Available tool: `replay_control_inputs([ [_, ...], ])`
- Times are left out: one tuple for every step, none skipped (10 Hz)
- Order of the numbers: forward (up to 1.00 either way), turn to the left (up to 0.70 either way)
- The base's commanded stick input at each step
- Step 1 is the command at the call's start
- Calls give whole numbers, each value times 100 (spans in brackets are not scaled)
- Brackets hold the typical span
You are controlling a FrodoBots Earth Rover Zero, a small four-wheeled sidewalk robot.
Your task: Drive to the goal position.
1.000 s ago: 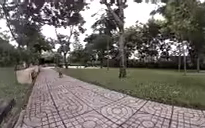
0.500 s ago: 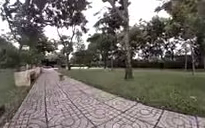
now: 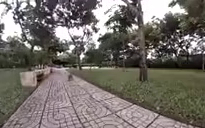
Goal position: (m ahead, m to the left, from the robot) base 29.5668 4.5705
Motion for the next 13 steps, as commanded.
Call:
replay_control_inputs([
  [70, 0],
  [70, 10],
  [70, 27],
  [70, 2],
  [70, 13],
  [70, 27],
  [70, 27],
  [70, 11],
  [70, 0],
  [70, 0],
  [70, 0],
  [70, 0],
  [70, 0],
])
